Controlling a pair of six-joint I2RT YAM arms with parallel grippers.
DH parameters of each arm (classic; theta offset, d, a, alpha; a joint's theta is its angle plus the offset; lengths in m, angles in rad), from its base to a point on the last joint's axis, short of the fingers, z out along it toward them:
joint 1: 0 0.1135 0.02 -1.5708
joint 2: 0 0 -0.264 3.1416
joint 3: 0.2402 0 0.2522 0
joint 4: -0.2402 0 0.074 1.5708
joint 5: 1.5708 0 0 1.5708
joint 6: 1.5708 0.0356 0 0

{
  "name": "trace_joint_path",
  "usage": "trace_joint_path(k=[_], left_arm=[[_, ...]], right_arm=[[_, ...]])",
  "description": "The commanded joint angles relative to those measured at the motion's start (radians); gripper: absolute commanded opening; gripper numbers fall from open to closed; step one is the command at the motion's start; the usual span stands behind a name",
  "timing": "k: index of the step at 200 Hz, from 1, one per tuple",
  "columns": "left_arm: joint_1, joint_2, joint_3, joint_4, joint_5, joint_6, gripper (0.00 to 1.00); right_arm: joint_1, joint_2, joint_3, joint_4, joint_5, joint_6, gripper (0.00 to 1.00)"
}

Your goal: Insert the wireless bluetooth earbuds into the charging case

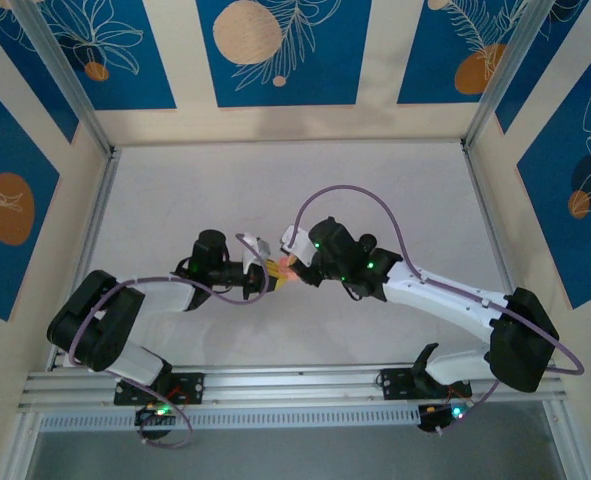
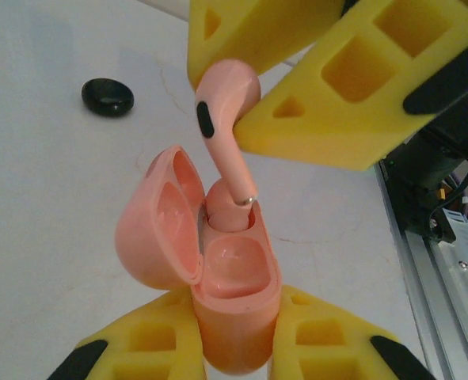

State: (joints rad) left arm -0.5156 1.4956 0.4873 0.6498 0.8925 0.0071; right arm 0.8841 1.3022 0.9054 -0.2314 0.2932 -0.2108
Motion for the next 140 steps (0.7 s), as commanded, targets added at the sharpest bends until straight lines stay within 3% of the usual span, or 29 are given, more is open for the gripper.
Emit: trace_joint_path(k=[1,140], left_arm=[[-0.012,-0.012,0.023,0.043,0.048,-0.016,0.17],[-0.015,-0.067,0.032,0.003,-0.006,-0.001,0.17]], right_arm=[[0.01,0.011,-0.009,0.038,0.026,-0.016,0.24],[0.059,0.028,-0.011,0.021,0.022,-0.029,0.24]])
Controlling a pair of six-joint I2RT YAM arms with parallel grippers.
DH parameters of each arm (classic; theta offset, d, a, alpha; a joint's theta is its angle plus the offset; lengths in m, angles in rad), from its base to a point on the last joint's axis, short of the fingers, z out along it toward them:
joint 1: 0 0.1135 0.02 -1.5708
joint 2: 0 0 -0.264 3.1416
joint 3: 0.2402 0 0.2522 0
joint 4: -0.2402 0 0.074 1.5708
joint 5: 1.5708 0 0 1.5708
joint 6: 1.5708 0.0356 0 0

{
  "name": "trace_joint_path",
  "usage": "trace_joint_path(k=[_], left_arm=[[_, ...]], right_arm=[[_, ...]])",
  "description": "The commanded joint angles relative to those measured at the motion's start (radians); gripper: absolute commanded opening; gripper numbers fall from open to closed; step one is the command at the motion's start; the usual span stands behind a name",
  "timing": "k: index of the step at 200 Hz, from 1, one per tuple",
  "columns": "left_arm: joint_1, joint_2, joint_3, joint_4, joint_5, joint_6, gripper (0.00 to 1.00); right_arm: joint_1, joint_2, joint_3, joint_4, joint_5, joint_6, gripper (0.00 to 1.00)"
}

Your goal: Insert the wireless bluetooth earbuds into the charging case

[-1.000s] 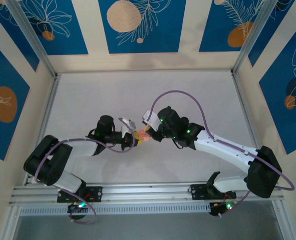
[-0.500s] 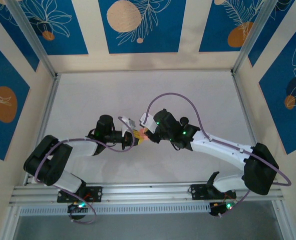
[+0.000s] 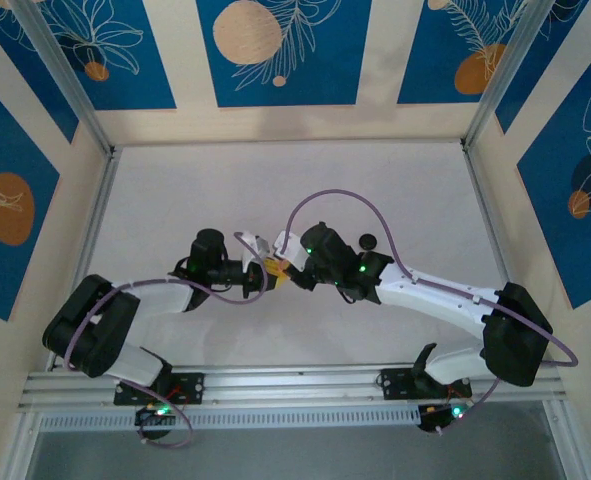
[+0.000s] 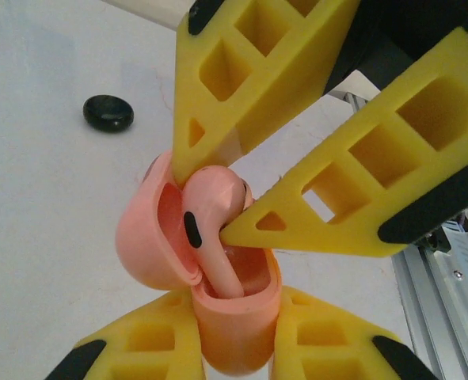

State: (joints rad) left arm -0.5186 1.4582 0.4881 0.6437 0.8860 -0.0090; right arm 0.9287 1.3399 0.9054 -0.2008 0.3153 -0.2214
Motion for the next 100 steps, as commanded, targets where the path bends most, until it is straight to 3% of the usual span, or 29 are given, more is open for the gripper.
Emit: trace_joint_path(k=[1,100], left_arm=[[-0.012,-0.03,0.031,0.009,0.001,0.015,0.18],[-0.012,-0.054,0.024,0.0,-0.007,0.044,0.18]], right_arm=[[0.014,-0.01,-0.011,-0.01,-0.001,-0.019,0.24],[0.024,-0.028,-0.02,-0.057,-0.072,-0.027,0.25]])
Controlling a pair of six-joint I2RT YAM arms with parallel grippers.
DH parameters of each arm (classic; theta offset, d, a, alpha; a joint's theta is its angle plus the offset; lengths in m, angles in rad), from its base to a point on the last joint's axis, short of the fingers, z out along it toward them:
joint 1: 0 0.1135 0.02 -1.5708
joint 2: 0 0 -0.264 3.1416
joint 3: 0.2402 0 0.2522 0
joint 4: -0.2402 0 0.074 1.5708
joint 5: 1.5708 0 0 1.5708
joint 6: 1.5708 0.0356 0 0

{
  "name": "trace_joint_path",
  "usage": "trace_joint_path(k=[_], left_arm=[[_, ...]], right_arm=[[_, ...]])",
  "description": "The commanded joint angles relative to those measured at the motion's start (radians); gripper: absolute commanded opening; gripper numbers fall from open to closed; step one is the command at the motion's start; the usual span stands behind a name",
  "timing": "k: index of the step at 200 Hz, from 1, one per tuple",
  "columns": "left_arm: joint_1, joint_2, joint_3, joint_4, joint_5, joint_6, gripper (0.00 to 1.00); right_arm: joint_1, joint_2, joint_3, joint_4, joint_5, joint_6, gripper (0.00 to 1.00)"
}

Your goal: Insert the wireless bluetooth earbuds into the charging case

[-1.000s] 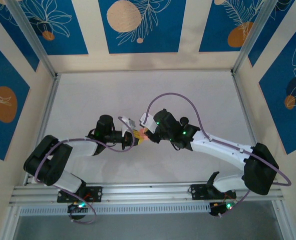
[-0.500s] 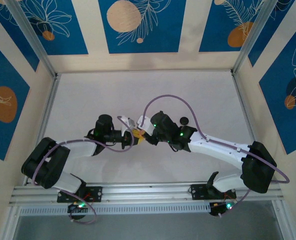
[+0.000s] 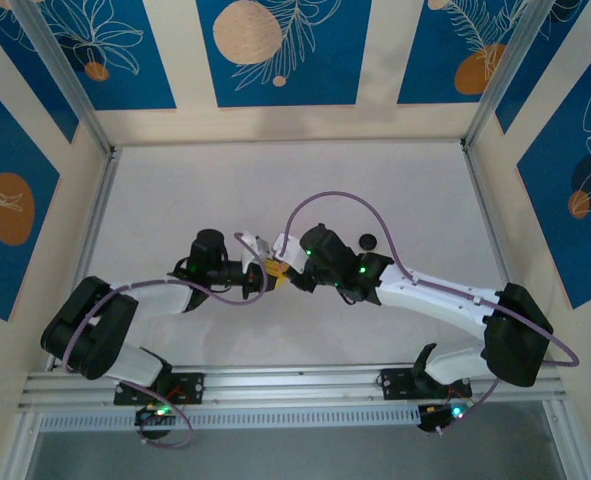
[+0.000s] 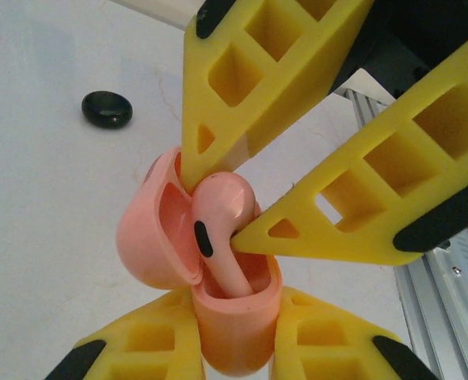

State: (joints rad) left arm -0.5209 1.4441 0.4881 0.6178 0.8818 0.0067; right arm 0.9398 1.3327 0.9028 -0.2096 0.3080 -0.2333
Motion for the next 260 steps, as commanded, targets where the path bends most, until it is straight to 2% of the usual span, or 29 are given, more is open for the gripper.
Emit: trace_joint_path(k=[1,110,167,260], left_arm=[[-0.011,-0.041,0.024,0.025,-0.002,0.029,0.18],[-0.013,-0.06,0.026,0.001,-0.015,0.059,0.19],[-0.014,-0.091,-0.015,0.057,-0.076,0.09,0.19],[-0.026,-0.117,-0.04,0.034,-0.138,0.186,0.19]], right_arm=[[0.013,-0.02,-0.017,-0.049,-0.066,-0.015,0.26],[0.007,-0.064,-0.003,-0.073,-0.155,0.023,0.39],[-0.03,-0.078,0.008,-0.065,-0.266,0.121,0.45],[-0.102,-0.135,0.001,0.003,-0.405,0.308,0.49]])
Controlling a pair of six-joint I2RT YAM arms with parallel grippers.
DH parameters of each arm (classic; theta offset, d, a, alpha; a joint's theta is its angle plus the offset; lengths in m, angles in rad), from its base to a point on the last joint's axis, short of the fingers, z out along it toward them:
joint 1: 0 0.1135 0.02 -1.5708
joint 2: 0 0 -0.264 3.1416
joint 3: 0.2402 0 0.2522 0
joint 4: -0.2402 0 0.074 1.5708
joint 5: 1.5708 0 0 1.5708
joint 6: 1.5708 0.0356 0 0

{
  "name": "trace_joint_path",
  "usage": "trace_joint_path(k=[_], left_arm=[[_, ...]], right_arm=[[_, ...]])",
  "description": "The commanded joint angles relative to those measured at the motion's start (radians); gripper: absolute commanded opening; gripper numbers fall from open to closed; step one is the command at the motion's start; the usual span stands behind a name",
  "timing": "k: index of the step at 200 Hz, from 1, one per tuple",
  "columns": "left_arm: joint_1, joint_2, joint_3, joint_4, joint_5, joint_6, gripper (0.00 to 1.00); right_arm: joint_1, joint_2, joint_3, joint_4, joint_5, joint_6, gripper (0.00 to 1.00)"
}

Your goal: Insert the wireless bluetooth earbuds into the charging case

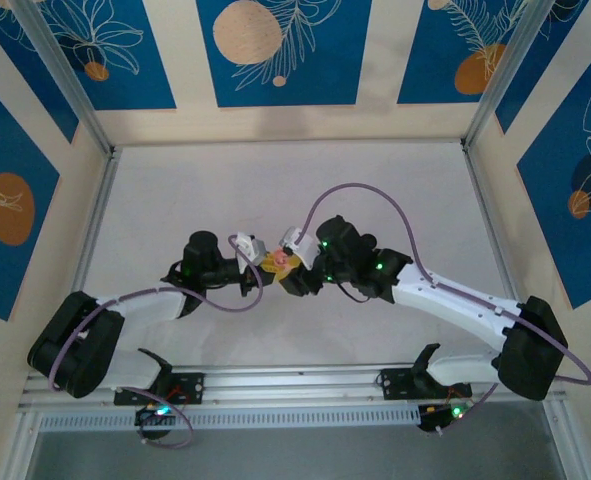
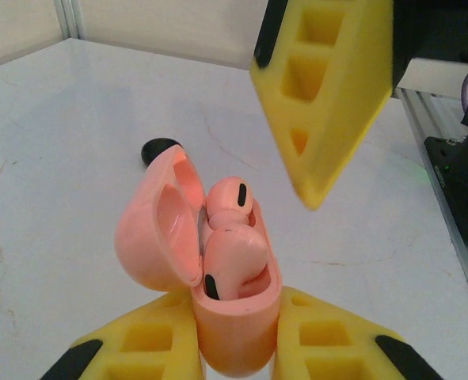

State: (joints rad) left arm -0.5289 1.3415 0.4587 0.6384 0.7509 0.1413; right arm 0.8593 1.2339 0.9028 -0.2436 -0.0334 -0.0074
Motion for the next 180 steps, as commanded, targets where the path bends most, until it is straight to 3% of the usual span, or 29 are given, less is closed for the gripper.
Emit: trace_joint_path(k=[1,50,104,180], left_arm=[[-0.018,-0.015,-0.012,0.013,-0.007,0.052,0.19],[-0.032,-0.019,-0.045,0.074,-0.048,0.096,0.19],[-0.045,-0.031,-0.061,0.072,-0.076,0.14,0.19],[-0.059,-0.024,-0.046,0.059,-0.067,0.14,0.18]], right_arm=[[-0.022,-0.037,0.001,0.038,-0.065,0.084,0.49],[-0.105,-0.068,-0.004,0.057,-0.146,0.277,0.48],[-0.176,-0.079,-0.056,0.118,-0.25,0.554,0.37],[-0.185,-0.022,-0.055,0.117,-0.321,0.609,0.31]])
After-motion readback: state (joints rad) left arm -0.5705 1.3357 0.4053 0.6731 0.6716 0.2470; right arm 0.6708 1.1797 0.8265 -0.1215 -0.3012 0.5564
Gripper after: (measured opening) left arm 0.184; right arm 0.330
